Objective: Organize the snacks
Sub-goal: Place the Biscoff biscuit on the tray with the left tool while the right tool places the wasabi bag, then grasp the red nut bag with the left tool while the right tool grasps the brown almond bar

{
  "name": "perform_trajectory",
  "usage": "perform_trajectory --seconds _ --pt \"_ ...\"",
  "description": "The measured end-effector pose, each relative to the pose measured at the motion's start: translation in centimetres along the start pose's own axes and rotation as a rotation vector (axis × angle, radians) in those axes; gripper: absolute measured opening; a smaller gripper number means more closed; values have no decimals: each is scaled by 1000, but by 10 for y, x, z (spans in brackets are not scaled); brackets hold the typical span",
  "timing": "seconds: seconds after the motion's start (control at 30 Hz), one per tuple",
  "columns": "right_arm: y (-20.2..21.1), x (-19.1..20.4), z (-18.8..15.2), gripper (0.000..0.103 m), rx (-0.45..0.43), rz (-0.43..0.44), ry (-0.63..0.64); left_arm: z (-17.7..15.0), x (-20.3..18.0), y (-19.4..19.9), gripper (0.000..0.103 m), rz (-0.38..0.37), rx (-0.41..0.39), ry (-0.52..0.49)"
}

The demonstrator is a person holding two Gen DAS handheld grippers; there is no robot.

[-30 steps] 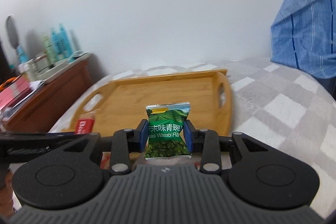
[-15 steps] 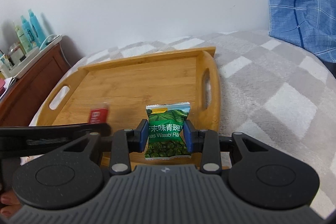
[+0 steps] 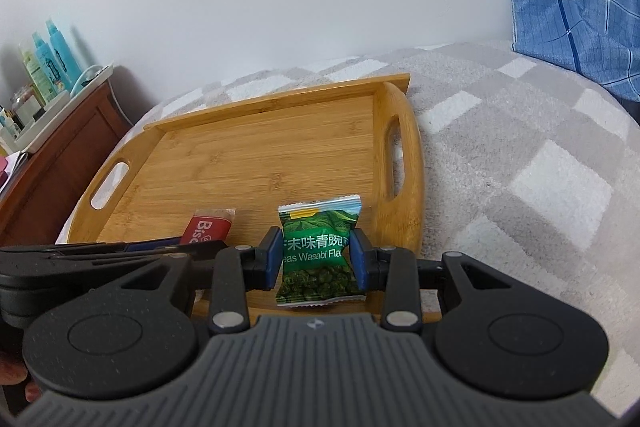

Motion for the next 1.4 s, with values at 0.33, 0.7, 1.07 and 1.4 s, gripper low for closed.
perform_trajectory --seconds 0.33,0.7,1.07,1.4 --pt "4 -3 0 48 -10 35 -38 0 -1 1 42 48 -4 -22" --pt "45 -3 -9 71 -138 50 -20 -8 1 61 79 68 -112 -96" --pt "90 2 -41 79 -218 -9 141 -54 -2 112 85 49 -137 -145" --pt "105 -11 -78 76 -87 0 261 -94 -10 113 76 -6 -62 -173"
Point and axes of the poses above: each gripper's, at about its wrist camera, not at the fingertips, and y roughly against the way its jaws point, x to its left, z to its top, the point moved 4 cm from there along -y, roughly the way its jaws point, and after that the axes turned 3 degrees about -x, right-handed, at the moved point
